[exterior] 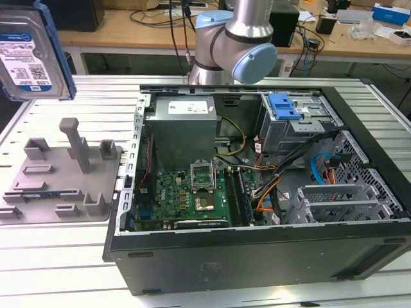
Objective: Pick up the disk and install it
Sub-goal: 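Pick up the disk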
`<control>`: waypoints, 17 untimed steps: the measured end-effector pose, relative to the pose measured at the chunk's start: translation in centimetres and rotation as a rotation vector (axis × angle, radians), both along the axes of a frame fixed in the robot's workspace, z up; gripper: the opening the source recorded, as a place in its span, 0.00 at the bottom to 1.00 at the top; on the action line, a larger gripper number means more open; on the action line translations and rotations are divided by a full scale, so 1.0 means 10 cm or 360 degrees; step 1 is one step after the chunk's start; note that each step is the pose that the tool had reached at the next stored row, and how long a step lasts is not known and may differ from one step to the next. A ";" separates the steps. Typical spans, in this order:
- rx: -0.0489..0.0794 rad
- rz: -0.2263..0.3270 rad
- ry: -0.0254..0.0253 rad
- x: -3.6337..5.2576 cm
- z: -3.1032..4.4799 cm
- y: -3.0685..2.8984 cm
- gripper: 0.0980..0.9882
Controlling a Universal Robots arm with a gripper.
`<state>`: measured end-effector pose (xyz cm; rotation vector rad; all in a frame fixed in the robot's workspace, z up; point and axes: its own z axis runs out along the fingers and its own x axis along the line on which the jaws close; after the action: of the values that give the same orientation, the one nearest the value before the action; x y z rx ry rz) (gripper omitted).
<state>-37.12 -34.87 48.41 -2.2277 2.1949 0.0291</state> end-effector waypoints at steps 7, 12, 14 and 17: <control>-0.0006 0.0000 -0.00001 0.348 0.000 -0.098 0.30; -0.0010 0.0000 0.00009 0.607 0.000 -0.348 0.30; -0.0011 0.0000 0.00014 0.698 0.000 -0.420 0.30; -0.0011 0.0000 0.00022 0.826 0.000 -0.504 0.30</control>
<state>-28.86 -39.90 48.41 -2.2316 2.1993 0.0233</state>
